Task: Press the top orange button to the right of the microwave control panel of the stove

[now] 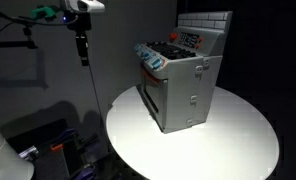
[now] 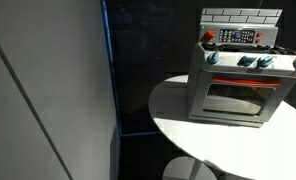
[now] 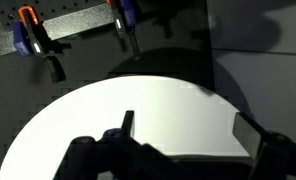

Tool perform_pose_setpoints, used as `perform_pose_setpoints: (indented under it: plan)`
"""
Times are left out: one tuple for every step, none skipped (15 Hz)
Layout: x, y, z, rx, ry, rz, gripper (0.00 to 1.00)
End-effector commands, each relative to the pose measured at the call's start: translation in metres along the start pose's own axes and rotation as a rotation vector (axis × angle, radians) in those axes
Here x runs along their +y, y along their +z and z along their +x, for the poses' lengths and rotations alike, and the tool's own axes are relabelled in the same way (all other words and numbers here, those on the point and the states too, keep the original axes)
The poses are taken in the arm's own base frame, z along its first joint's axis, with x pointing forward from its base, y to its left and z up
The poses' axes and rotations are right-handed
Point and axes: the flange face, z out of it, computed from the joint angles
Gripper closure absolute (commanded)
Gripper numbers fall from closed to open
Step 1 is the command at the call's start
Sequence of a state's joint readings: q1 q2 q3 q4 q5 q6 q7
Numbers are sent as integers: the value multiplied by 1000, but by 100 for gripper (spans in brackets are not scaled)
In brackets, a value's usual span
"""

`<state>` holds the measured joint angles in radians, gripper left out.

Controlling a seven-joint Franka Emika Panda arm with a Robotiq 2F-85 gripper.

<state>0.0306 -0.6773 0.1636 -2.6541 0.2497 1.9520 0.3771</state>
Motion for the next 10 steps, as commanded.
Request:
perform_pose_setpoints:
  plan:
    - [-5, -25, 20, 1, 40, -34, 0]
    - [-6, -32, 26, -5, 47, -33, 0]
    - [-6, -37, 30, -10, 56, -36, 0]
    - [-7, -43, 35, -20, 63, -35, 0]
    - [-6, -50, 41, -28, 73, -37, 0]
    - [-6, -55, 46, -32, 83, -41, 0]
    - [-6, -60, 51, -36, 91, -44, 0]
    - [-5, -65, 57, -33, 104, -55, 0]
    - [-4, -69, 63, -26, 116, -61, 0]
    - [-3, -74, 70, -18, 131, -68, 0]
